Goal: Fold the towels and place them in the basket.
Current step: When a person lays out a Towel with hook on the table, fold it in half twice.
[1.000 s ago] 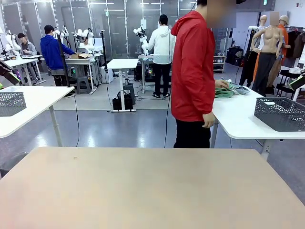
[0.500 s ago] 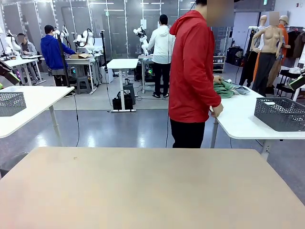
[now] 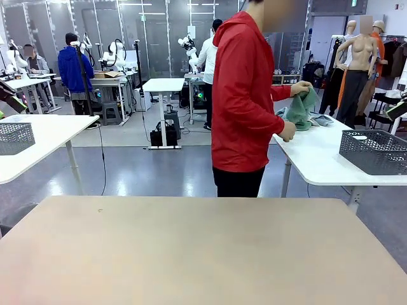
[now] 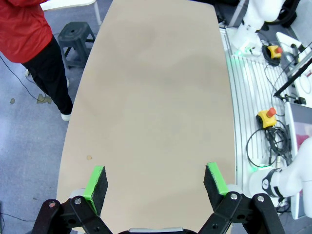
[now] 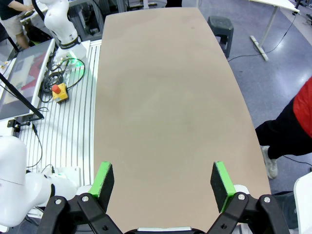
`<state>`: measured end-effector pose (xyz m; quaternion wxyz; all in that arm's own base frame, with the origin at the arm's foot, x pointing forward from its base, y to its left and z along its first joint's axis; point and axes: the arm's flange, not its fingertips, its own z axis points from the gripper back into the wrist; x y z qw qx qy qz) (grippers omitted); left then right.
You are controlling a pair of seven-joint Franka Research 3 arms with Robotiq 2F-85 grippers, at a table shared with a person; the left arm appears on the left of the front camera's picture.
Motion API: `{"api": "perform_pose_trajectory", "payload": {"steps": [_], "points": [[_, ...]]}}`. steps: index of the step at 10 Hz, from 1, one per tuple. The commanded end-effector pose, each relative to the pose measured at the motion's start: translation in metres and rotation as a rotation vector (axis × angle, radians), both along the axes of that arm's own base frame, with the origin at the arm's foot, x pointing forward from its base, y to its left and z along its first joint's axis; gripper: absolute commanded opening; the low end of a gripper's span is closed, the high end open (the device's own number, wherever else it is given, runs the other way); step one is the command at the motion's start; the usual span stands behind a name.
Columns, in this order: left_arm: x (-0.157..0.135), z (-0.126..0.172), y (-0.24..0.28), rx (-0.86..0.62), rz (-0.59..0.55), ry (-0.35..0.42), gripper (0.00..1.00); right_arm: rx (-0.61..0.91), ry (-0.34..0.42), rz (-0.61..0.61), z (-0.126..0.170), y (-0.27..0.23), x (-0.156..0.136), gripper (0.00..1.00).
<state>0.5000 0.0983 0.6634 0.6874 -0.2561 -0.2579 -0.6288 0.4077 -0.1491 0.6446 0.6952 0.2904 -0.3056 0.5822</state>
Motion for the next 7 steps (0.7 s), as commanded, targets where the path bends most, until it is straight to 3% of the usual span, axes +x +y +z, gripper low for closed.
{"api": "perform_pose_trajectory", "payload": {"steps": [1,7], "points": [[0.0004,0.0002,-0.0002,0.000,-0.001,-0.005,1.00,0.004,-0.002,0.005,0.0000,0.0000,-0.0002,1.00],[0.0004,0.0002,-0.0002,0.000,-0.001,-0.005,1.00,0.004,-0.002,0.005,0.0000,0.0000,-0.0002,1.00]]}}
